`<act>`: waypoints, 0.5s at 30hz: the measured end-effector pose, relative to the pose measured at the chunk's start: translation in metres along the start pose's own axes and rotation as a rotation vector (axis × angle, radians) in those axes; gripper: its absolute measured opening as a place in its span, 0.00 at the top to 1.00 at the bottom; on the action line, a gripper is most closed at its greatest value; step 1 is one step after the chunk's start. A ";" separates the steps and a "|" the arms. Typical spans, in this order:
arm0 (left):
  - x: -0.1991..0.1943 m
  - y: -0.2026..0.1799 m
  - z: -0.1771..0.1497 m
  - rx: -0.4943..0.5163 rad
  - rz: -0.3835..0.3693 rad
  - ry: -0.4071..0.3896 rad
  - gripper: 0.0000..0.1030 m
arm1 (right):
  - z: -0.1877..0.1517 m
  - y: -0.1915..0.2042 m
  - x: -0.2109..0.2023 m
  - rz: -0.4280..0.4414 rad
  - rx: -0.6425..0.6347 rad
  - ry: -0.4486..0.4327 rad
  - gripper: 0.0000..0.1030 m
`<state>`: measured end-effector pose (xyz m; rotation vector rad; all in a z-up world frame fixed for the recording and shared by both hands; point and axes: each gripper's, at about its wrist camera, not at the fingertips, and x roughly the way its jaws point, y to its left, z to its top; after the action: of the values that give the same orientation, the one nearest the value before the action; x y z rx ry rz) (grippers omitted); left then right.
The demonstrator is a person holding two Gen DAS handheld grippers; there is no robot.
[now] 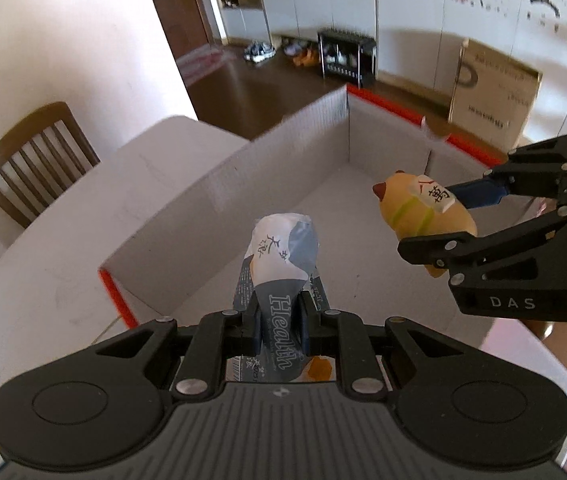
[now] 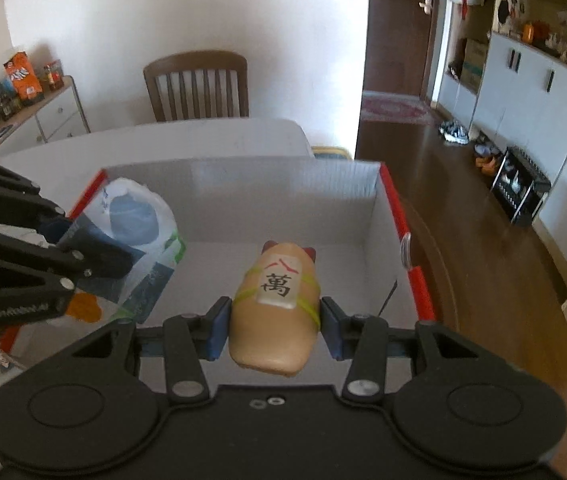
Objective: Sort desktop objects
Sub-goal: 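Carry carton and figurine into the red box with both tools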
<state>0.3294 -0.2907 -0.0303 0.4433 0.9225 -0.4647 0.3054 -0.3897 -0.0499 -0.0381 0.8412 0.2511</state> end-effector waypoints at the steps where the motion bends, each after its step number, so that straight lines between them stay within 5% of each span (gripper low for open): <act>1: 0.005 0.000 -0.001 0.003 0.000 0.015 0.84 | 0.000 -0.001 0.005 0.006 0.006 0.015 0.56; 15: 0.044 0.000 -0.017 0.017 -0.055 0.151 0.84 | -0.011 -0.002 0.041 0.024 -0.012 0.149 0.55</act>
<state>0.3416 -0.2897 -0.0763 0.4744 1.0797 -0.4941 0.3239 -0.3843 -0.0884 -0.0586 0.9890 0.2783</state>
